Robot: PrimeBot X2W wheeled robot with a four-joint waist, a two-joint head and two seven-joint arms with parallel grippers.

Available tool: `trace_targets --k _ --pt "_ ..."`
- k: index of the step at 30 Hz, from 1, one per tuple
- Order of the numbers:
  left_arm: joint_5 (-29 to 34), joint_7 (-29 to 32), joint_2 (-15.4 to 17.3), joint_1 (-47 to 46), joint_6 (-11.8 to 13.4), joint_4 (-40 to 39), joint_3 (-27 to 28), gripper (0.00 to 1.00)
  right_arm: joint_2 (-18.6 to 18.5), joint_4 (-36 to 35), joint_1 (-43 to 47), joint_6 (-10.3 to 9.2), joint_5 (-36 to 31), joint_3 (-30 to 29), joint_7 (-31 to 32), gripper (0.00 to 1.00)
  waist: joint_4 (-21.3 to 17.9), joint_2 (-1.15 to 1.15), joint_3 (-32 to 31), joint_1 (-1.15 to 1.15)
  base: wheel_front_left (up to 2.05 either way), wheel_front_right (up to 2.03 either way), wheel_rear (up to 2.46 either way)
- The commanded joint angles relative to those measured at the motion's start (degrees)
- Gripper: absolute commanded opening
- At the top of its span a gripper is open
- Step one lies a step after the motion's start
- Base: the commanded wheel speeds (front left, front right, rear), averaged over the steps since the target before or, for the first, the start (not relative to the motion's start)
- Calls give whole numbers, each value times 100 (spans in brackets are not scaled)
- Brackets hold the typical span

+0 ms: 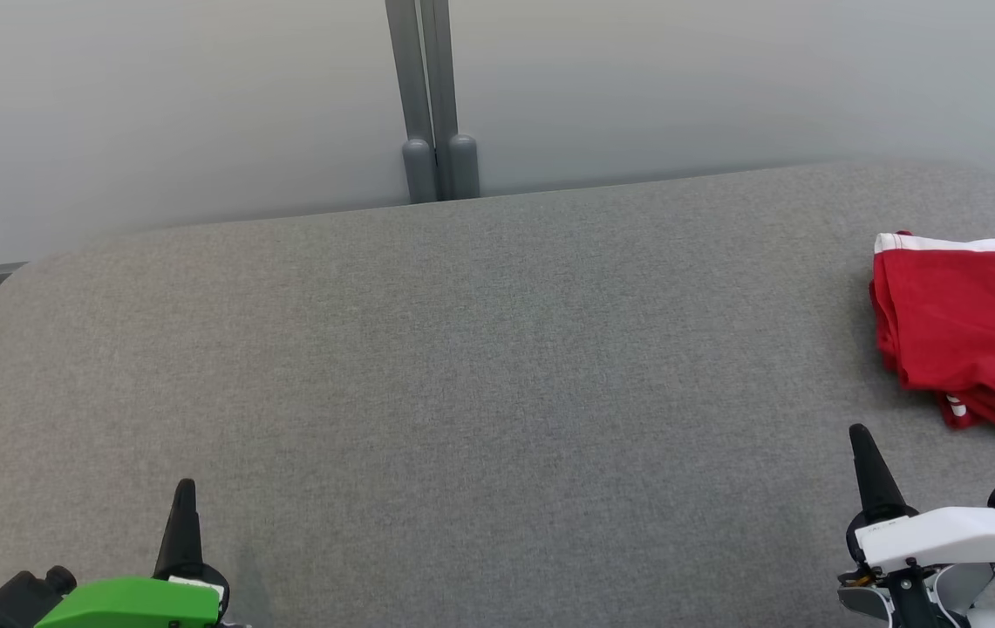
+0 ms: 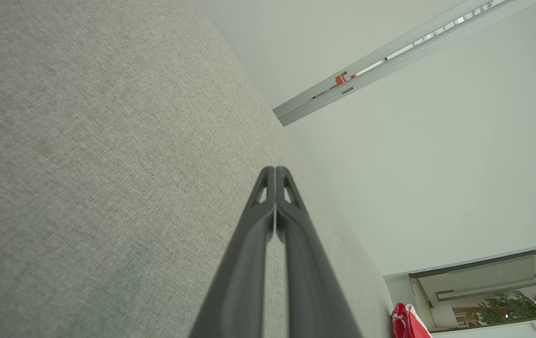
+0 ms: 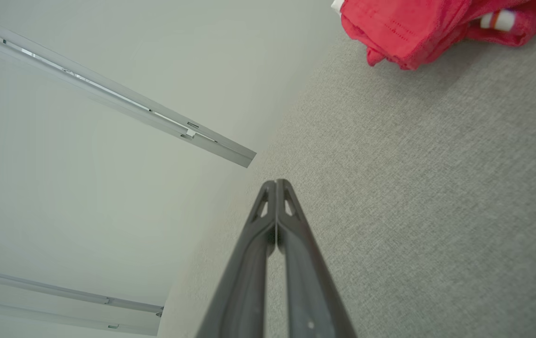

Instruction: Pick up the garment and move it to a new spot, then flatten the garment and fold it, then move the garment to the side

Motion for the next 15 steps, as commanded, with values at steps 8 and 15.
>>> trace_targets --k 8,15 --pt "-540 153 36 -262 -63 -34 75 0 -35 -4 -201 4 633 -36 151 0 20 0 17 0 0 0 0" --pt "-905 254 38 -345 -80 -26 106 0 -37 19 -270 4 1058 -47 254 0 36 0 32 0 0 0 0"
